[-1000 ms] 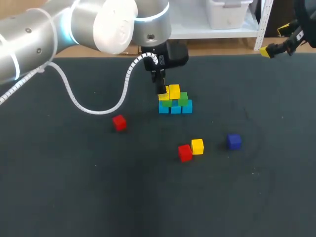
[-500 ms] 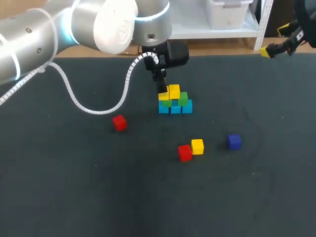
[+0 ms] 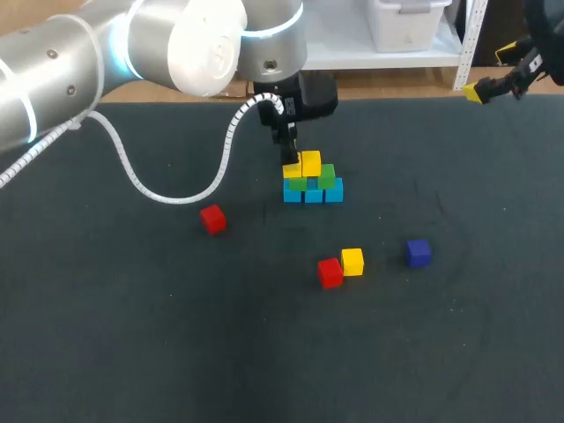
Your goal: Place the blue cubes, place green cubes on the blue cubes, place the yellow cubes on the green cubes, then place the red cubes on the yellow cubes, and place purple cube on the red cubes.
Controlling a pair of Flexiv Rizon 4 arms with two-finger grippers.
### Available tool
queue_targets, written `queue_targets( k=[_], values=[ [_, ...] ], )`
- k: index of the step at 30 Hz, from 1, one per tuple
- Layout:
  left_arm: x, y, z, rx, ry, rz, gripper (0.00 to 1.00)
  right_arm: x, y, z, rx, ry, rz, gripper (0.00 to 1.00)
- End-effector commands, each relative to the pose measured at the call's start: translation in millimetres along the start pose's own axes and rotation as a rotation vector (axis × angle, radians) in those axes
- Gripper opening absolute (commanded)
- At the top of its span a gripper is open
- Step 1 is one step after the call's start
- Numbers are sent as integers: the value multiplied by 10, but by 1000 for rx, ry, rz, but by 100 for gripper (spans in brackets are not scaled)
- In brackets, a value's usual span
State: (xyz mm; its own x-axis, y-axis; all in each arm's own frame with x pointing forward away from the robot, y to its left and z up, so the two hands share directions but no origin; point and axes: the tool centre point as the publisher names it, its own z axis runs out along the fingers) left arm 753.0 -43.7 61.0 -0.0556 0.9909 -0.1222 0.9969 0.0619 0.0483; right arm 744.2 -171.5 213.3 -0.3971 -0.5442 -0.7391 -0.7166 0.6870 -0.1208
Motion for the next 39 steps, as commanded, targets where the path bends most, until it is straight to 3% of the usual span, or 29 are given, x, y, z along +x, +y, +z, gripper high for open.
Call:
queue_targets(
  k=[1,10,12,14,15,21,39],
  values=[
    [-13,23,1,3,1,1,34,0,11,1,4,1,1,100],
    [-17,25,-3,6,-1,5,38,0,11,1,4,1,1,100],
    [-17,24,-11,6,-1,6,57,0,11,1,4,1,1,100],
    [-16,13,-22,6,-2,12,92,0,11,1,4,1,1,100],
    [-17,4,-28,6,-1,13,100,0,11,1,4,1,1,100],
    [48,11,-207,-26,-36,-54,100,0,11,1,4,1,1,100],
    [865,6,-1276,-343,-174,-462,100,0,11,1,4,1,1,100]
  ],
)
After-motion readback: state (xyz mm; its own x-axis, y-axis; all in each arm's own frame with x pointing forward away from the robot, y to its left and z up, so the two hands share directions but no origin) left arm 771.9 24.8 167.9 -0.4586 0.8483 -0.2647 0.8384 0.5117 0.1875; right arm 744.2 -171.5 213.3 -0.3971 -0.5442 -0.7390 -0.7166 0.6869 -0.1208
